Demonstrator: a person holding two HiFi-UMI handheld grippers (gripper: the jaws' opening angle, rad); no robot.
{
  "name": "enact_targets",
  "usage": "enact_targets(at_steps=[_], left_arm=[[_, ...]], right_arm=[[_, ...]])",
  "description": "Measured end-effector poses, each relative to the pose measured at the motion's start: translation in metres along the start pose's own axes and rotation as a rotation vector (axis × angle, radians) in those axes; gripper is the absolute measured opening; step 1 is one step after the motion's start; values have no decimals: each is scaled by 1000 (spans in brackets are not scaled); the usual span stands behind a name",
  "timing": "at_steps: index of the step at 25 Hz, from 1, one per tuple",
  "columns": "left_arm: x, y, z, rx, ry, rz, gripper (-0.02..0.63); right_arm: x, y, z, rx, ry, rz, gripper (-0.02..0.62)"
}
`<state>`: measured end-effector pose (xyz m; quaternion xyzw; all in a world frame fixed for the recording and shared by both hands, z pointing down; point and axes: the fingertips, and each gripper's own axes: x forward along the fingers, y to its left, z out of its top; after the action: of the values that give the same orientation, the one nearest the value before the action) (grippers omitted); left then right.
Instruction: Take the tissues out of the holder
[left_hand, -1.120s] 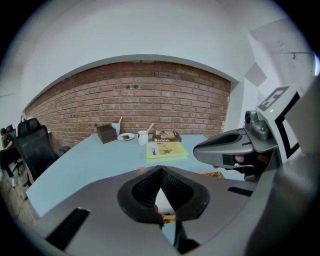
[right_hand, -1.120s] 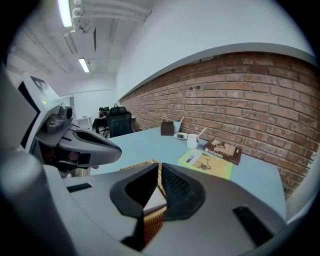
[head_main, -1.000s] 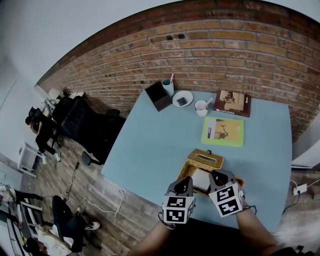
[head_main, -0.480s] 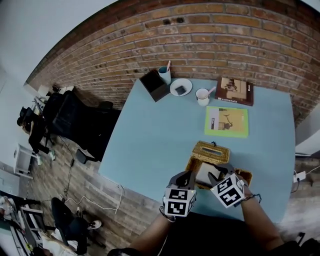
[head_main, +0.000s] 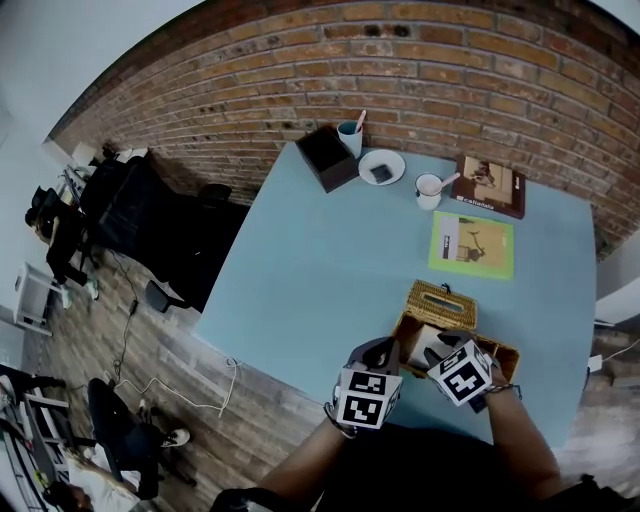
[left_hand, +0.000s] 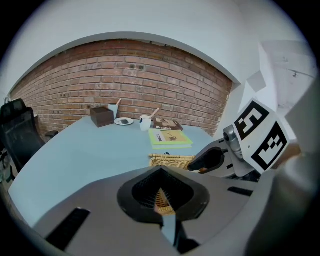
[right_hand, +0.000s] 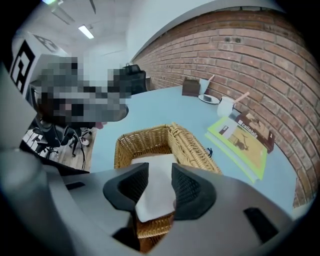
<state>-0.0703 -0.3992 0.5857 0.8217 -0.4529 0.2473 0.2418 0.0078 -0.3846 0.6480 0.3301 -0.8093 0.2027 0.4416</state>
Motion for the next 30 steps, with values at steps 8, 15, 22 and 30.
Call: enact_targets(at_steps=[8, 15, 22, 30], left_arm=[[4, 14, -3, -21, -6, -5, 0], [5, 14, -7, -37, 6, -7, 0], [1, 12, -5, -27, -4, -10, 0], [0, 8, 1, -13, -16, -12, 0]], right_arm=[[18, 0, -10, -74, 147, -17, 123], [19, -3, -9, -111, 139, -22, 73], [9, -4, -6, -91, 92, -56, 3], [-21, -13, 16, -35, -41, -93, 1]])
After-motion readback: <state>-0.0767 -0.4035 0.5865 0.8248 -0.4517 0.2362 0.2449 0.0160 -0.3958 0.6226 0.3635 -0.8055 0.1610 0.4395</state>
